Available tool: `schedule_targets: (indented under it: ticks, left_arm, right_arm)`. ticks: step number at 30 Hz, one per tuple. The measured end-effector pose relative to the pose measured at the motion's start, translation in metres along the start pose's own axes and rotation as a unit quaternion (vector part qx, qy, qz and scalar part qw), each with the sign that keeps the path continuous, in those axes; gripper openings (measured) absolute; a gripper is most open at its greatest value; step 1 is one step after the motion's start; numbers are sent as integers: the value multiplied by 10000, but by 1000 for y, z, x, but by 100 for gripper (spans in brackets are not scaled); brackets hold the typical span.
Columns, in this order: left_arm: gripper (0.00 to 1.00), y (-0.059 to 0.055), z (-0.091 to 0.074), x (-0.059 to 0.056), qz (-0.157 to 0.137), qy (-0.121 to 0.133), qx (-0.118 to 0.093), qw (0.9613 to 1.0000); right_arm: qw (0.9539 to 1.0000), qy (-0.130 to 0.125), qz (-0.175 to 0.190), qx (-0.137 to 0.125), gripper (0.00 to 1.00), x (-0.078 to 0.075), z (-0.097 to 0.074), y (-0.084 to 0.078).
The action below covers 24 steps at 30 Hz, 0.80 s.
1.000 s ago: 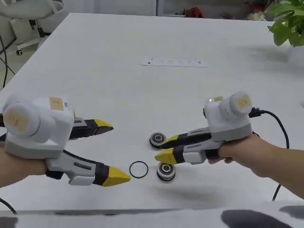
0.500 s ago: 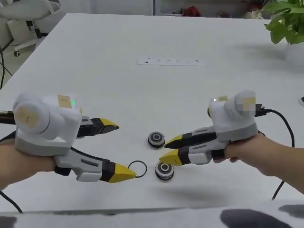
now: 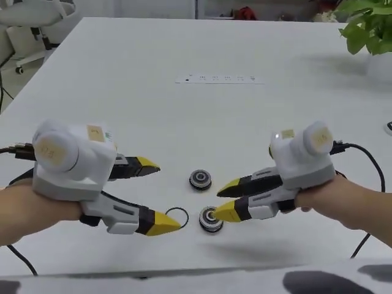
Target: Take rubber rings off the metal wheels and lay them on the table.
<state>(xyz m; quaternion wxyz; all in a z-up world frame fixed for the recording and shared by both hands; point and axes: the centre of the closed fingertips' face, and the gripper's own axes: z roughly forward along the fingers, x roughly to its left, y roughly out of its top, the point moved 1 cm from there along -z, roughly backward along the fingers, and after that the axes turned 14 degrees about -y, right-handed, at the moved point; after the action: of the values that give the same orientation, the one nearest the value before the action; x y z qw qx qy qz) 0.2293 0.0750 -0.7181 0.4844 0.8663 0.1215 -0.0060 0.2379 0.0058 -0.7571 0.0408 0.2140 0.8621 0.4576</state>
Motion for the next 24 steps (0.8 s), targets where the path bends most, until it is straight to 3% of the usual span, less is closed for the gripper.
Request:
schedule_targets:
  ticks: [7, 24]
  left_arm:
    - [67, 3, 21, 6, 23, -128, 113, 9999]
    - [61, 15, 55, 17, 128, -338, 229, 9991]
  right_arm:
    - [10000, -17, -52, 80, 28, -14, -3, -11]
    - [9990, 33, -324, 291, 27, -35, -3, -31]
